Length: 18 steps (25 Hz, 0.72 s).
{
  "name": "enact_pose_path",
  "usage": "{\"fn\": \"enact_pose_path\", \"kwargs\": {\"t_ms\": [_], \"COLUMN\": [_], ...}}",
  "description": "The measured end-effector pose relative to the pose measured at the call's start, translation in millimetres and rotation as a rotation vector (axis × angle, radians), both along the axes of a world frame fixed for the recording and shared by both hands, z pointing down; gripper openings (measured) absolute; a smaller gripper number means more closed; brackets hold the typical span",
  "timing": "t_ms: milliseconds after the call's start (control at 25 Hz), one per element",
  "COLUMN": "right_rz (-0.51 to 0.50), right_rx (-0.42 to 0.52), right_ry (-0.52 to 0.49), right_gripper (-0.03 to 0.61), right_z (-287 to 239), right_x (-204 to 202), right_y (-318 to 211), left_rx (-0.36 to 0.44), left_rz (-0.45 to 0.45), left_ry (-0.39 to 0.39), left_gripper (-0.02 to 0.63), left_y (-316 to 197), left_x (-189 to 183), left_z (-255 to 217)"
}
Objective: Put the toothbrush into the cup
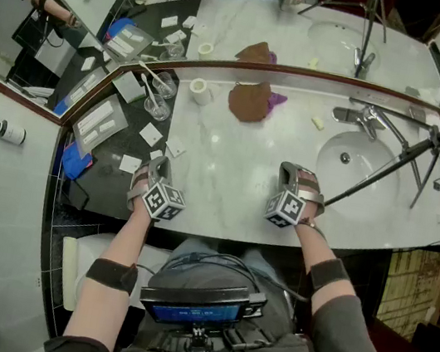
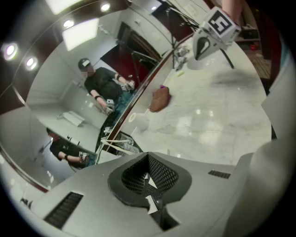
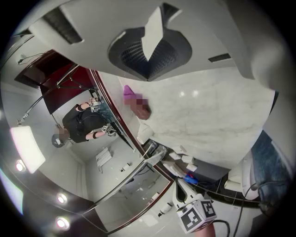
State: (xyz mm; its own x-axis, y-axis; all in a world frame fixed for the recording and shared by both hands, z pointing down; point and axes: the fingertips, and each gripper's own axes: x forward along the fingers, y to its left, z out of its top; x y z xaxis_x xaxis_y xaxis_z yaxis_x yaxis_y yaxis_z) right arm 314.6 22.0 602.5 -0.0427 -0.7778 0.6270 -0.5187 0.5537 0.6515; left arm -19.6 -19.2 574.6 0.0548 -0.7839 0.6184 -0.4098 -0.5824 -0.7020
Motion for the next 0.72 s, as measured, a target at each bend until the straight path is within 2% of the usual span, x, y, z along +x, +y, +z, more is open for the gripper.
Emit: {"fn": "enact_pose_path", "kwargs": {"t_ms": [120,320,640,720], "right_rz": [0.02,0.009,-0.025,-0.022], "right_rx": [0.017,0.028,0.026,0.013], "right_ry": [-0.073,-0.232,-0.437,-0.491], "right_gripper": [0.017,0.017,0.017,0.017], "right_z": [-12,-35,-64,-68], "right_x": [-18,-76,-167,-183], "right_y": [-15,-40,-74,-78], "left_rx": [0.012,0.021,0.027,0.024], "left_rz": [-0.102,-0.244,-0.357,-0.357], "left_ry": [0.143,0.336,0.594,0.635], "left_gripper": [0.003,0.003,0.003,0.003], "left_y": [-15,-25,-35,-37], "left_x": [-15,-57,-112,-119], "left_z": [-16,-41,-61,-69]}}
